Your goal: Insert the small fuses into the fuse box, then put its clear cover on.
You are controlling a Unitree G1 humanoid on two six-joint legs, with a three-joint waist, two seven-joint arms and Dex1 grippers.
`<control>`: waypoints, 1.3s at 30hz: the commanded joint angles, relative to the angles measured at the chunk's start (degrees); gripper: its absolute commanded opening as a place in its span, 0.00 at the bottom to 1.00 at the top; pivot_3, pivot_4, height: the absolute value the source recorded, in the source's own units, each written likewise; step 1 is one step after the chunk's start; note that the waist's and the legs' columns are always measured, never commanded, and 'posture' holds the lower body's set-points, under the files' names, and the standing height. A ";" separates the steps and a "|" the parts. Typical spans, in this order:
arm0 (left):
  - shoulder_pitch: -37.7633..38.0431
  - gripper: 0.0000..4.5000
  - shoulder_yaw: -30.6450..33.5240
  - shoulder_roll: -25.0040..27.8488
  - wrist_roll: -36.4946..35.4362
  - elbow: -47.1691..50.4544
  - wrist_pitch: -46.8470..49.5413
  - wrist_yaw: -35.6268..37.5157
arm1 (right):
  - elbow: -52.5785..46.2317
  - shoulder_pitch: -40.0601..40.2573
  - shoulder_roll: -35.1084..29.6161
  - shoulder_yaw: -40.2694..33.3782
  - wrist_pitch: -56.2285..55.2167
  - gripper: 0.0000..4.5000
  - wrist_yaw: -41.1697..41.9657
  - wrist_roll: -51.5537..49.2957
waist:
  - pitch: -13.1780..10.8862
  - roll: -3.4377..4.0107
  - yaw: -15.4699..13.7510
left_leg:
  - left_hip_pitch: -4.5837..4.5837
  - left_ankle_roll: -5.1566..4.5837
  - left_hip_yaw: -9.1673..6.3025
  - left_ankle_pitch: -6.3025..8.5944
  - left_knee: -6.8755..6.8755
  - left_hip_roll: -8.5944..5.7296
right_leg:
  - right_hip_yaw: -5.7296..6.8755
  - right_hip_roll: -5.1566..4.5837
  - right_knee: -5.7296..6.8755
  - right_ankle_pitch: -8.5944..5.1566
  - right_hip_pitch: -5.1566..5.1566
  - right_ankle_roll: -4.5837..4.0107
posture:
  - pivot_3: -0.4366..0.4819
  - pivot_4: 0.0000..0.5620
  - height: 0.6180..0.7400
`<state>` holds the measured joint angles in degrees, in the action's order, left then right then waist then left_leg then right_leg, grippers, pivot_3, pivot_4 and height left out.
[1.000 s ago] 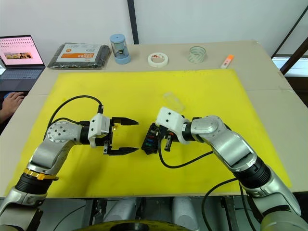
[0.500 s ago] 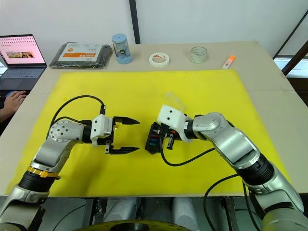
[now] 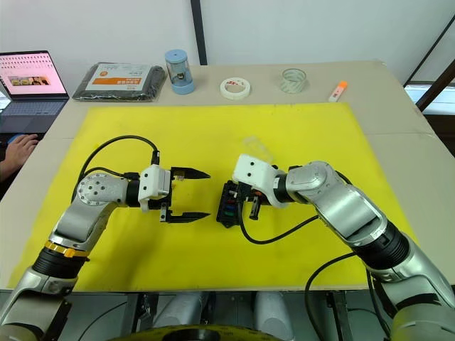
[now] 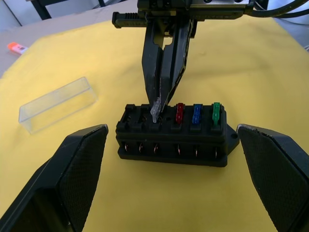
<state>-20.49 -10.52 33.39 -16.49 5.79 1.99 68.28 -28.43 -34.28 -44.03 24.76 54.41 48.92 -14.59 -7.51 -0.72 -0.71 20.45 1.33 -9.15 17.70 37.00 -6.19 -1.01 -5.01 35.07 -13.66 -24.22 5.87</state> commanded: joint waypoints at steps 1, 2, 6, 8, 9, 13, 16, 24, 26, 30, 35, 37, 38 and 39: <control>-0.48 1.00 0.07 0.19 -0.19 2.33 0.31 -0.46 | -1.09 -0.52 -0.89 1.22 -1.22 0.00 1.15 1.14 | 0.00 0.00 0.01 | 0.00 0.00 0.00 0.00 0.00 0.00 | 0.00 0.00 0.00 0.00 0.00 0.00 | 0.48 0.27 1.00; -0.38 1.00 0.09 0.26 -0.24 2.51 0.50 -0.46 | -0.97 -0.62 -0.98 1.60 -1.68 0.00 1.47 1.55 | 0.00 0.00 0.00 | 0.00 0.00 0.00 0.00 0.00 0.00 | 0.00 0.01 0.00 0.00 0.00 0.00 | 0.48 0.27 1.00; -0.12 1.00 0.06 0.40 -0.32 3.19 1.17 -0.43 | 0.20 -1.28 -0.54 2.54 -2.68 0.00 2.02 3.13 | 0.00 0.00 0.01 | -0.01 0.00 0.00 0.00 0.00 0.00 | 0.00 0.01 0.00 0.00 0.00 0.00 | 0.48 0.27 1.00; -0.02 1.00 -0.10 0.49 -0.37 3.57 1.60 -0.25 | 0.79 -1.67 -0.11 2.97 -3.05 0.00 2.37 3.59 | 0.00 0.00 0.03 | -0.01 0.00 0.00 0.00 0.00 0.00 | 0.00 0.01 0.00 0.00 0.00 0.00 | 0.48 0.27 1.00; 0.03 1.00 -0.24 0.55 -0.39 3.71 1.79 -0.06 | 1.16 -1.90 0.06 3.39 -3.45 0.00 2.62 3.97 | 0.00 0.00 0.05 | -0.01 0.00 0.00 0.00 0.00 0.00 | 0.00 0.01 0.00 0.00 0.00 0.00 | 0.48 0.27 1.00; 0.28 1.00 -0.89 0.83 -0.53 4.20 2.72 0.76 | 2.52 -2.64 0.61 4.75 -4.52 0.00 3.56 5.08 | 0.00 0.00 0.04 | -0.02 0.00 0.00 0.00 0.00 0.01 | 0.00 0.02 0.01 0.00 0.00 0.00 | 0.48 0.27 1.00; 0.39 1.00 -1.07 0.95 -0.28 4.15 2.91 0.85 | 3.07 -3.04 0.48 5.41 -5.20 0.00 4.65 5.85 | 0.00 -0.01 0.09 | -0.03 0.00 0.01 0.00 0.00 0.01 | 0.00 0.02 0.01 0.00 0.02 0.00 | 0.48 0.27 1.00; 0.45 1.00 -1.10 1.04 -0.22 4.07 3.41 -0.06 | 4.04 -3.47 0.45 6.26 -7.04 0.00 6.93 7.59 | 0.01 -0.01 0.11 | -0.05 0.00 0.00 0.00 0.00 0.02 | 0.00 0.03 0.01 0.00 0.02 0.00 | 0.48 0.27 1.00; 0.32 1.00 -0.95 0.89 -0.19 3.90 3.75 -0.56 | 4.42 -3.44 0.69 6.11 -7.40 0.00 6.93 8.10 | 0.01 -0.01 0.12 | -0.05 0.00 0.01 0.00 0.00 0.02 | -0.01 0.03 0.01 0.00 0.02 0.00 | 0.48 0.27 1.00; 0.09 1.00 -0.50 0.74 -0.66 3.95 5.00 -1.57 | 4.92 -3.30 1.44 5.17 -7.87 0.05 6.71 8.27 | 0.01 -0.01 0.14 | -0.05 0.00 0.01 0.00 0.00 0.02 | -0.01 0.03 0.02 0.00 0.02 0.00 | 0.48 0.27 1.00; 0.01 1.00 -0.48 1.08 -0.99 4.32 5.61 -1.35 | 4.73 -3.10 2.65 3.30 -7.08 0.38 6.58 7.01 | 0.01 -0.01 0.07 | -0.04 0.00 0.00 0.00 0.00 0.01 | -0.01 0.03 0.02 0.00 0.01 0.00 | 0.48 0.27 1.00; -0.02 1.00 -0.50 1.15 -1.09 4.37 5.83 -1.30 | 4.50 -3.03 3.16 2.47 -6.47 0.38 6.62 6.32 | 0.01 -0.01 0.10 | -0.03 0.00 0.00 0.00 -0.01 0.01 | -0.01 0.02 0.01 0.00 0.00 0.00 | 0.48 0.27 1.00; -0.11 1.00 -0.53 1.15 -1.12 4.31 5.89 -1.26 | 4.52 -3.03 3.49 1.91 -6.03 0.38 6.65 5.86 | 0.00 0.00 0.11 | -0.03 0.00 0.00 0.00 -0.01 0.02 | -0.01 0.03 0.02 0.00 0.00 0.00 | 0.48 0.27 1.00; -0.18 1.00 -0.54 1.14 -1.13 4.27 5.95 -1.24 | 4.54 -3.04 3.67 1.58 -5.75 0.38 6.66 5.60 | 0.00 0.00 0.11 | -0.03 0.00 0.00 0.00 -0.01 0.01 | -0.01 0.03 0.02 0.00 0.00 0.00 | 0.48 0.27 1.00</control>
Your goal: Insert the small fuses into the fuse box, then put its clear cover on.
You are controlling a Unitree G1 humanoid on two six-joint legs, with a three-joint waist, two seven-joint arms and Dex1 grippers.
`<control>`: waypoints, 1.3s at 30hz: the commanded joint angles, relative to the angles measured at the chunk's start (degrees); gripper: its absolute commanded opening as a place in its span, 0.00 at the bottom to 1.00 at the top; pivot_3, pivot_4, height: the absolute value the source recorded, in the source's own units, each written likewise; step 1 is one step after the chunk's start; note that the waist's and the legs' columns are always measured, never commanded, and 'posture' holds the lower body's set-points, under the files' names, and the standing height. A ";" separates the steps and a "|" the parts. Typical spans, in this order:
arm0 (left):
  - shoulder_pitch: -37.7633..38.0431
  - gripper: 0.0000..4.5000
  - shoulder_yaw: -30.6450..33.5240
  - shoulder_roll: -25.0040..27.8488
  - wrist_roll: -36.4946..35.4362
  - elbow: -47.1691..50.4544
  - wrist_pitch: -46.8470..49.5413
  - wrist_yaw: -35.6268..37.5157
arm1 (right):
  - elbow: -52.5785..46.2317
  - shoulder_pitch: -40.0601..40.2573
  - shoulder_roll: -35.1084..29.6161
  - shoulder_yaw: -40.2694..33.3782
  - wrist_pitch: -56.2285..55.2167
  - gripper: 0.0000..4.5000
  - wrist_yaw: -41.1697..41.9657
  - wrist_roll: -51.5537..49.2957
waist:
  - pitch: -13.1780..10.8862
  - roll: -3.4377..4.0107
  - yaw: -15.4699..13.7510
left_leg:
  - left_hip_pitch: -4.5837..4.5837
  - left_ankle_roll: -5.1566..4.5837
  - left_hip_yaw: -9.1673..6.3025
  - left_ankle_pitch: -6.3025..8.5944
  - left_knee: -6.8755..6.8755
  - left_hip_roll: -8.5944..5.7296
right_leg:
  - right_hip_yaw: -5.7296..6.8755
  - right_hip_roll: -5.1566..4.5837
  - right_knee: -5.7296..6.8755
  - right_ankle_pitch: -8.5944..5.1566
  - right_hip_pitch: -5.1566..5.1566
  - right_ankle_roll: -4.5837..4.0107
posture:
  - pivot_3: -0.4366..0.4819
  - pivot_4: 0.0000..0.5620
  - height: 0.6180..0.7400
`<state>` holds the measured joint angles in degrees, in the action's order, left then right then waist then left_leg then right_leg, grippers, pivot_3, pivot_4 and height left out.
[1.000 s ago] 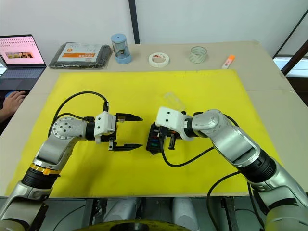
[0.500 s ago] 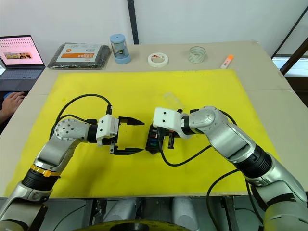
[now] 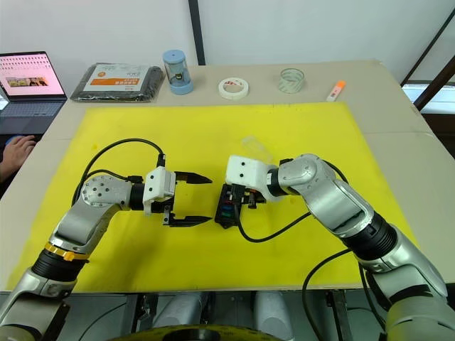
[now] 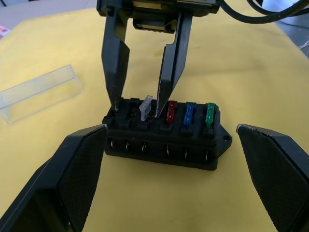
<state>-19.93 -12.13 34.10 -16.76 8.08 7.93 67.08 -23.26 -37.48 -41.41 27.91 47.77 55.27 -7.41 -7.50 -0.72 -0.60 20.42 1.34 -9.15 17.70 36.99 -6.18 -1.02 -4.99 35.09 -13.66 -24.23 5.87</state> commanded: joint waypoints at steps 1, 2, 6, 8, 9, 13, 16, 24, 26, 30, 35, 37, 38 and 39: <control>-0.82 1.00 1.03 0.39 -0.83 1.97 0.04 -0.03 | -0.55 0.16 1.21 -2.04 0.98 0.38 0.35 -1.94 | 0.00 0.00 0.00 | 0.00 0.00 0.00 0.00 0.00 0.00 | 0.00 0.00 0.00 0.00 0.00 0.00 | 0.48 0.27 1.00; -0.89 1.00 0.99 0.34 -0.80 1.98 0.08 -0.04 | -0.44 0.21 1.67 -2.92 1.25 0.38 0.33 -2.71 | 0.00 0.00 0.00 | 0.00 0.00 0.00 0.00 0.00 0.00 | 0.00 0.00 0.00 0.00 0.00 0.00 | 0.48 0.27 1.00; -1.13 1.00 1.06 0.32 -0.83 1.62 -0.05 0.12 | 0.49 -0.17 2.88 -4.93 0.85 0.38 0.41 -4.43 | 0.00 0.00 -0.06 | 0.02 0.00 0.00 0.00 0.01 0.00 | 0.00 -0.01 0.00 0.00 0.00 0.00 | 0.48 0.27 1.00; -1.12 1.00 1.10 0.34 -0.88 1.59 -0.04 0.18 | 0.80 -0.24 3.16 -5.59 0.69 0.38 0.39 -5.06 | 0.00 0.00 -0.06 | 0.02 0.00 0.00 0.00 0.01 -0.01 | 0.00 -0.01 0.00 0.00 0.00 0.00 | 0.48 0.27 1.00; -1.12 1.00 1.11 0.38 -0.89 1.58 -0.03 0.23 | 0.88 -0.24 3.35 -6.18 0.60 0.38 0.45 -5.63 | 0.00 0.00 -0.07 | 0.02 0.00 0.00 0.00 0.01 -0.01 | 0.00 -0.01 0.00 0.00 0.00 0.00 | 0.48 0.27 1.00; -1.12 1.00 1.20 0.48 -0.92 1.49 -0.01 0.39 | 0.88 -0.26 3.55 -7.84 0.32 0.38 0.62 -7.05 | 0.00 0.00 -0.05 | 0.02 0.00 -0.01 0.00 0.01 -0.01 | 0.00 -0.01 0.00 0.00 0.00 0.00 | 0.48 0.27 1.00; -1.05 1.00 1.27 0.53 -0.97 1.43 -0.12 0.49 | 0.47 0.02 3.44 -9.61 0.72 0.38 0.42 -8.45 | 0.00 0.01 -0.05 | 0.02 0.00 -0.01 0.00 0.00 -0.01 | 0.00 -0.01 0.00 0.00 0.00 0.00 | 0.48 0.27 1.00; -1.00 1.00 1.09 0.14 -1.07 1.25 -0.25 0.40 | -3.06 2.01 1.50 -14.32 3.17 0.03 -0.04 -12.64 | -0.01 0.01 -0.10 | 0.04 0.00 -0.01 0.00 0.00 -0.01 | 0.00 -0.02 -0.01 0.00 0.00 0.00 | 0.48 0.27 1.00; -0.96 1.00 1.07 0.14 -1.08 1.19 -0.36 0.47 | -3.41 2.32 1.44 -14.33 3.19 0.01 -0.53 -12.86 | -0.01 0.01 -0.03 | 0.03 0.00 -0.01 0.00 0.00 -0.01 | 0.00 -0.02 0.00 0.00 -0.01 0.00 | 0.48 0.27 1.00; -1.47 1.00 0.81 -0.02 -0.98 0.63 -0.55 0.82 | -3.88 4.37 1.71 -12.45 2.10 0.01 -1.70 -11.92 | -0.01 0.01 -0.08 | 0.03 0.00 0.00 0.00 0.00 0.00 | 0.00 -0.01 0.00 0.00 0.00 0.00 | 0.48 0.27 1.00; -1.49 1.00 0.64 0.10 -0.78 0.50 -0.43 1.11 | -2.55 5.96 3.69 -8.95 2.65 0.01 -4.33 -10.61 | 0.00 0.00 -0.03 | 0.03 0.00 0.00 0.00 0.01 0.00 | 0.00 -0.01 0.00 0.00 -0.01 0.00 | 0.48 0.27 1.00; -1.17 1.00 0.53 0.16 -0.79 0.96 -0.14 1.16 | -0.03 7.26 4.50 -6.56 1.10 0.01 -5.55 -8.59 | 0.00 0.00 -0.04 | 0.02 0.00 0.00 0.00 0.00 0.00 | 0.00 -0.01 0.01 0.00 -0.01 0.00 | 0.48 0.27 1.00; -1.07 1.00 0.52 0.19 -0.77 1.10 -0.04 1.16 | 1.13 7.83 4.90 -6.01 0.84 0.01 -6.07 -8.07 | 0.00 0.00 -0.05 | 0.02 0.00 0.00 0.00 0.00 0.00 | 0.00 -0.02 0.01 0.00 -0.01 0.00 | 0.48 0.27 1.00; -0.99 1.00 0.56 0.26 -0.75 1.16 -0.02 1.18 | 2.10 8.38 4.74 -5.27 -0.05 0.01 -6.02 -7.31 | 0.00 0.00 -0.06 | 0.02 0.00 0.00 0.00 0.01 0.00 | 0.00 -0.02 0.01 0.00 0.00 0.00 | 0.48 0.27 1.00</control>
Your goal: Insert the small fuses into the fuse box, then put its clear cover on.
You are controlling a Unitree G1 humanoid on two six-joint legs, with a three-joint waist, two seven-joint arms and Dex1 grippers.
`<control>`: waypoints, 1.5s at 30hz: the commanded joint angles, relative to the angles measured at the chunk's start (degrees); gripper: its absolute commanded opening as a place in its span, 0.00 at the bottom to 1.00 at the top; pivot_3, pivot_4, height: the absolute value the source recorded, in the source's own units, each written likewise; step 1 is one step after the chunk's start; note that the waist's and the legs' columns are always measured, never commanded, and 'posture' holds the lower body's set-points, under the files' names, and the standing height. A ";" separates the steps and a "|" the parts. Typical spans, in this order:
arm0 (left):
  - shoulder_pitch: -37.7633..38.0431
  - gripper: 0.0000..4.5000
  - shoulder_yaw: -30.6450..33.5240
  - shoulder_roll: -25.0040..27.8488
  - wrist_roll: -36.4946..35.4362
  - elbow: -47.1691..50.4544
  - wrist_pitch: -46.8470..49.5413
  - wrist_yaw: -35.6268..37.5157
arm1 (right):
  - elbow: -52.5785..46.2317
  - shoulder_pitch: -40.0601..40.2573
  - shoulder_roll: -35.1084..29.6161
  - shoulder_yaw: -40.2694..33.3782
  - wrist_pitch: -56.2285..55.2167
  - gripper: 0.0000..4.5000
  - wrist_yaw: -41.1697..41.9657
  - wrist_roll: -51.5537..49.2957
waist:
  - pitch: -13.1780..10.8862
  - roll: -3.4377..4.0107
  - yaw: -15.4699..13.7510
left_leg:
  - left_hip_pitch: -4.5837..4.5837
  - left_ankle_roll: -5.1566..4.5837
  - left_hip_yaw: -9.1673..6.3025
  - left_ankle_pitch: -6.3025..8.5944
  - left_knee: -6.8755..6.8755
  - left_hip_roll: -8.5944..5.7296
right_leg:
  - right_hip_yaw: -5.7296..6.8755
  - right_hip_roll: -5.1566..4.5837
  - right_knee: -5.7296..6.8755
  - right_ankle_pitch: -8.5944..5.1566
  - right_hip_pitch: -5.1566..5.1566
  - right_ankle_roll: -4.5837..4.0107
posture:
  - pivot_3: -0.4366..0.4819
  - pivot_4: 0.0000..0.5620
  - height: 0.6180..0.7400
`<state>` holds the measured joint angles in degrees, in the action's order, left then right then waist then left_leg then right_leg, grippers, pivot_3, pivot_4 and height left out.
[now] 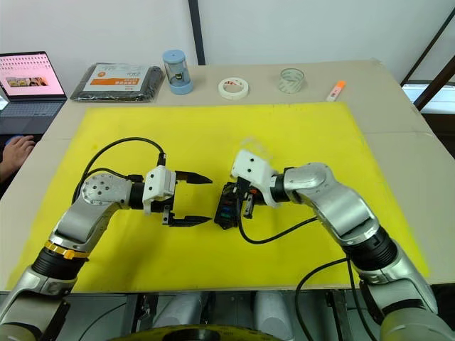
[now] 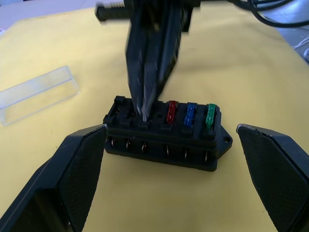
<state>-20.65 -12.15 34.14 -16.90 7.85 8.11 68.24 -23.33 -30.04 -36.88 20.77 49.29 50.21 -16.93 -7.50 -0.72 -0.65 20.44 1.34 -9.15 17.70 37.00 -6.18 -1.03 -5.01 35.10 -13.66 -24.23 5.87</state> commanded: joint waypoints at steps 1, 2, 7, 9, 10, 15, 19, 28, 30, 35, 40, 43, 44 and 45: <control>-0.21 1.00 0.63 0.32 -0.61 1.40 -0.19 0.08 | 2.69 1.30 -0.33 2.59 -2.48 0.01 -0.64 2.96 | 0.01 -0.01 -0.01 | -0.01 0.00 0.00 0.00 0.00 -0.01 | 0.00 -0.01 0.00 0.00 0.01 0.00 | 0.48 0.27 1.00; -0.18 1.00 0.70 0.42 -0.60 1.39 -0.15 0.11 | 3.07 1.60 -0.74 2.97 -3.31 0.01 -0.49 3.49 | 0.01 -0.02 -0.01 | -0.04 0.00 0.00 0.00 0.01 -0.01 | 0.00 0.00 0.00 0.00 0.04 0.00 | 0.48 0.27 1.00; 0.07 1.00 1.04 0.83 -0.57 1.45 0.02 0.02 | 4.10 2.85 -1.29 2.25 -3.78 0.01 -0.42 3.54 | 0.03 -0.03 -0.04 | -0.12 0.00 -0.01 0.00 0.01 -0.01 | 0.01 0.01 -0.02 0.00 0.15 0.00 | 0.48 0.27 1.00; 0.15 1.00 1.06 0.87 -0.60 1.57 0.15 -0.08 | 4.21 2.64 -1.09 1.60 -3.72 0.01 -0.60 3.29 | 0.03 -0.03 -0.05 | -0.12 0.00 -0.01 0.00 0.01 -0.01 | 0.01 0.00 -0.02 0.00 0.15 0.00 | 0.48 0.27 1.00; 0.22 1.00 1.06 0.90 -0.62 1.68 0.22 -0.12 | 4.18 2.57 -1.11 1.20 -3.57 0.01 -0.56 3.04 | 0.03 -0.03 -0.05 | -0.12 0.00 -0.01 0.00 0.01 -0.01 | 0.01 0.00 -0.02 0.00 0.15 0.00 | 0.48 0.27 1.00; 0.53 1.00 1.58 1.08 -1.30 1.91 0.60 -0.12 | 2.46 2.98 0.01 -2.77 -5.14 0.01 0.86 -0.70 | 0.03 -0.03 -0.11 | -0.10 0.00 -0.02 0.00 0.01 -0.02 | 0.02 0.00 -0.02 0.00 0.15 0.00 | 0.48 0.27 1.00; 0.23 1.00 3.55 1.05 -2.91 1.58 0.05 0.10 | -2.31 2.53 6.42 -13.93 -3.00 0.01 0.10 -13.11 | -0.03 0.02 0.21 | -0.05 0.00 -0.02 0.00 0.00 0.00 | -0.02 0.02 0.01 0.00 0.04 0.00 | 0.48 0.27 1.00; -0.39 1.00 7.77 4.88 -8.14 2.72 4.90 2.10 | -4.97 -0.03 1.89 -18.65 -2.63 0.01 0.07 -16.10 | -0.05 0.04 0.03 | -0.03 -0.01 -0.04 0.00 -0.01 0.00 | 0.00 0.02 0.00 0.00 0.03 0.00 | 0.48 0.27 1.00; -1.13 1.00 10.29 7.05 -9.03 1.50 5.04 2.96 | -4.97 0.03 -1.10 -19.07 -6.43 0.01 1.13 -13.14 | -0.05 0.05 0.03 | 0.01 -0.01 -0.04 0.00 -0.01 0.00 | 0.00 0.02 0.01 0.00 0.00 0.00 | 0.48 0.27 1.00; -0.61 1.00 16.73 14.75 -8.63 -4.92 4.06 5.29 | -2.43 3.75 -9.54 -22.30 -17.89 0.22 6.60 -8.83 | -0.06 0.05 0.18 | -0.03 -0.02 0.00 0.01 -0.06 0.02 | 0.02 0.05 -0.01 -0.01 -0.01 0.01 | 0.48 0.27 1.00; -0.24 1.00 21.62 18.23 -7.81 -11.54 1.75 5.07 | 0.58 7.02 -12.17 -25.31 -24.76 0.62 8.98 -7.64 | -0.07 0.04 0.07 | -0.03 -0.02 0.04 0.01 -0.03 0.02 | 0.01 0.03 -0.02 -0.01 0.02 0.01 | 0.48 0.27 1.00; 0.12 1.00 23.50 20.10 -6.50 -17.21 -1.37 5.74 | 1.42 8.14 -12.03 -26.10 -26.56 0.86 9.36 -8.18 | -0.09 0.06 0.15 | -0.02 -0.02 0.05 0.01 -0.04 0.02 | 0.01 0.03 -0.01 -0.01 0.00 0.01 | 0.48 0.27 1.00; 0.31 1.00 23.97 20.61 -6.15 -18.95 -2.21 5.83 | 1.35 8.54 -11.71 -26.10 -27.11 0.95 9.37 -8.29 | -0.09 0.06 0.18 | -0.03 -0.02 0.05 0.01 -0.04 0.02 | 0.00 0.03 -0.01 -0.01 0.00 0.01 | 0.48 0.27 1.00; 0.44 1.00 24.28 20.94 -6.10 -20.05 -2.37 5.76 | 1.05 8.82 -11.46 -25.97 -27.37 0.99 9.47 -8.52 | -0.09 0.06 0.18 | -0.04 -0.02 0.05 0.01 -0.05 0.03 | 0.00 0.03 0.00 -0.01 0.00 0.01 | 0.48 0.27 1.00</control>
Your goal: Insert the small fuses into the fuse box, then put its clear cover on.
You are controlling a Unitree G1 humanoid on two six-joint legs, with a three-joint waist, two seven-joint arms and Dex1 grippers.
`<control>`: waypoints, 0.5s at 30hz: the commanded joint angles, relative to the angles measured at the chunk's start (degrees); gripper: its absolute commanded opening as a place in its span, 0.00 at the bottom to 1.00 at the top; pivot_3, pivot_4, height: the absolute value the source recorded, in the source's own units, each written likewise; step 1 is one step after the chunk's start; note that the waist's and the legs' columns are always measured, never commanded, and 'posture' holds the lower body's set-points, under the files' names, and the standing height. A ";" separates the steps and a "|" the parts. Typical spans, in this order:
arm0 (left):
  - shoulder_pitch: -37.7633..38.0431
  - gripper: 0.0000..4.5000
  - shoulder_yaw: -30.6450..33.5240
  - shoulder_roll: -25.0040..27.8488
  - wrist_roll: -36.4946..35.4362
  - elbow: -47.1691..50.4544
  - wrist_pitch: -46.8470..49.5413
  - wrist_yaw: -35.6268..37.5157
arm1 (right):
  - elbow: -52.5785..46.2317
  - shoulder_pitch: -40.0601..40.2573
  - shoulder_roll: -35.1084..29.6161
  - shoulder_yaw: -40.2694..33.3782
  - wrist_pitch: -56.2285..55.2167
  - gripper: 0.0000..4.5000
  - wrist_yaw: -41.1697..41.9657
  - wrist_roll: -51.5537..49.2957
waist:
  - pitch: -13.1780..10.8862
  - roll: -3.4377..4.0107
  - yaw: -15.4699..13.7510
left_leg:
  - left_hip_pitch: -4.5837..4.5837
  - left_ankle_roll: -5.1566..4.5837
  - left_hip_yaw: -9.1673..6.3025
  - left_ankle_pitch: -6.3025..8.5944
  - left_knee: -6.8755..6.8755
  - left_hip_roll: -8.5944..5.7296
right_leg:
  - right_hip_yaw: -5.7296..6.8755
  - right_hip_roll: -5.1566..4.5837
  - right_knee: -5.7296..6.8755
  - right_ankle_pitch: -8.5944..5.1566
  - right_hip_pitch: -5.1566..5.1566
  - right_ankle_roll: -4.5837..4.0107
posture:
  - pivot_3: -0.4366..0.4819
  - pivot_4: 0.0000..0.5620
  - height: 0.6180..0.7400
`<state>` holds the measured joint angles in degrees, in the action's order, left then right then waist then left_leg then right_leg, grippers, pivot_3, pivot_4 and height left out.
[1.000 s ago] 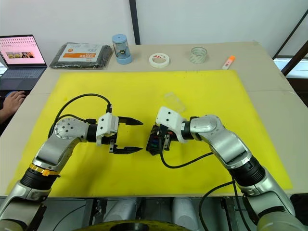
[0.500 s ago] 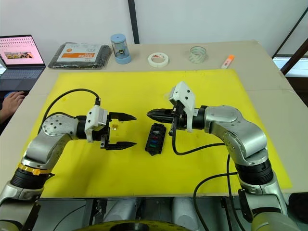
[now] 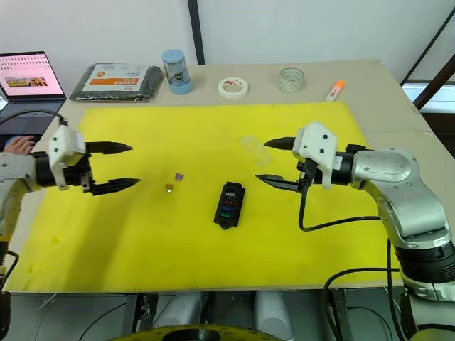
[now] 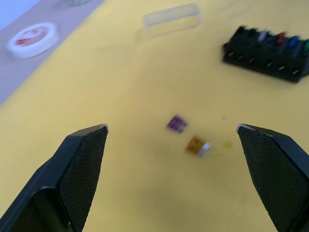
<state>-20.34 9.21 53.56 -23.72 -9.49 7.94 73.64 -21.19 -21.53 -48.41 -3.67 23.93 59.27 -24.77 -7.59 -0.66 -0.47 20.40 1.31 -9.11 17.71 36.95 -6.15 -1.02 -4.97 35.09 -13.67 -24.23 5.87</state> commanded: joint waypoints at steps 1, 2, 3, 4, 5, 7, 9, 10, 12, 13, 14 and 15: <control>0.13 1.00 3.25 1.68 0.17 -3.28 -0.77 0.08 | -1.81 0.12 0.51 -1.17 -1.75 0.99 0.31 -1.30 | -0.01 0.01 -0.02 | 0.00 0.00 0.00 0.00 -0.02 0.01 | 0.00 0.00 0.00 0.00 0.00 0.00 | 0.48 0.27 1.00; 0.06 1.00 3.49 1.75 -0.55 -3.50 1.28 -0.28 | -2.59 -0.31 0.97 -0.76 -1.22 0.99 0.06 -2.02 | -0.02 0.02 -0.05 | 0.00 0.00 0.00 0.00 -0.02 0.00 | 0.00 0.00 0.00 0.00 0.00 0.00 | 0.48 0.27 1.00; 0.21 1.00 3.55 2.22 -2.65 -3.13 7.32 -0.45 | -3.56 -1.07 1.63 0.14 -0.61 0.99 -0.34 -2.47 | -0.01 0.02 -0.08 | 0.01 0.00 0.00 0.00 -0.01 0.00 | 0.00 -0.01 0.00 0.00 0.00 0.00 | 0.48 0.27 1.00; 0.48 1.00 3.73 2.80 -5.51 -2.39 14.55 -0.34 | -4.45 -1.69 2.25 1.09 -0.19 0.99 -0.75 -2.56 | -0.01 0.02 -0.06 | 0.02 0.00 0.00 0.00 0.00 -0.01 | 0.00 -0.01 0.00 0.00 0.00 0.00 | 0.48 0.27 1.00; 0.51 1.00 3.99 3.15 -8.24 -1.82 21.06 -0.26 | -5.19 -2.24 2.82 2.10 0.18 0.99 -0.93 -2.56 | -0.02 0.02 0.05 | 0.02 -0.01 -0.01 0.01 0.01 0.00 | 0.00 0.00 0.02 0.00 -0.01 0.00 | 0.48 0.27 1.00; -0.17 1.00 4.53 3.67 -14.53 -1.07 35.63 -0.92 | -7.20 -2.95 3.73 4.80 0.77 0.99 -0.89 -2.19 | -0.02 0.02 0.27 | 0.02 -0.19 -0.02 0.10 0.01 0.00 | 0.00 0.02 0.06 0.00 -0.02 0.01 | 0.48 0.27 1.00; -1.31 1.00 4.88 3.86 -19.28 -0.69 47.18 -2.12 | -8.52 -3.55 4.46 6.82 1.07 0.99 -1.16 -1.54 | -0.02 0.01 0.43 | 0.00 -0.29 -0.04 0.16 0.04 0.00 | 0.00 0.17 0.07 -0.01 -0.01 0.01 | 0.48 0.27 1.00; -2.02 1.00 4.69 3.49 -20.04 -0.99 50.66 -3.37 | -8.84 -3.99 4.85 7.53 1.38 0.99 -1.41 -1.38 | -0.02 0.01 0.43 | 0.01 -0.29 -0.06 0.16 0.04 0.00 | 0.00 0.19 0.07 -0.01 -0.01 0.01 | 0.48 0.27 1.00; -3.62 1.00 3.81 2.62 -23.56 -1.23 60.12 -4.26 | -9.30 -5.00 5.67 9.13 1.98 0.99 -1.73 -1.03 | -0.02 0.01 0.44 | 0.01 -0.26 -0.08 0.15 0.06 0.00 | 0.00 0.21 0.07 -0.01 0.00 0.01 | 0.48 0.27 1.00; -5.56 1.00 4.14 0.62 -25.31 -2.71 65.36 -6.23 | -9.45 -5.55 6.11 10.05 2.34 0.99 -1.86 -0.96 | -0.02 0.00 0.37 | 0.00 -0.14 -0.07 0.08 0.07 0.00 | 0.00 0.21 0.08 -0.01 0.01 0.01 | 0.48 0.27 1.00; -7.32 1.00 4.34 -1.22 -26.75 -4.64 70.27 -7.52 | -9.56 -5.92 6.42 10.86 2.50 0.99 -1.98 -0.78 | -0.02 0.00 0.17 | -0.01 -0.11 -0.09 0.06 0.08 -0.01 | 0.00 0.21 0.08 -0.01 0.01 0.01 | 0.48 0.27 1.00; -8.36 1.00 4.16 -2.78 -27.00 -6.18 73.00 -8.84 | -9.59 -6.15 6.53 11.53 2.48 0.99 -1.85 -0.49 | -0.01 -0.01 0.14 | -0.03 -0.11 -0.11 0.06 0.09 -0.02 | 0.01 0.22 0.09 -0.01 0.04 0.01 | 0.48 0.27 1.00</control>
<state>-27.47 12.48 51.85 -48.32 -13.99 74.93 66.80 -28.89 -26.72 -41.99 7.33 26.64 57.71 -25.45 -7.60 -0.67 -0.33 20.38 1.23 -9.22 17.76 37.05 -6.17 -1.01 -4.74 35.19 -13.67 -24.19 5.88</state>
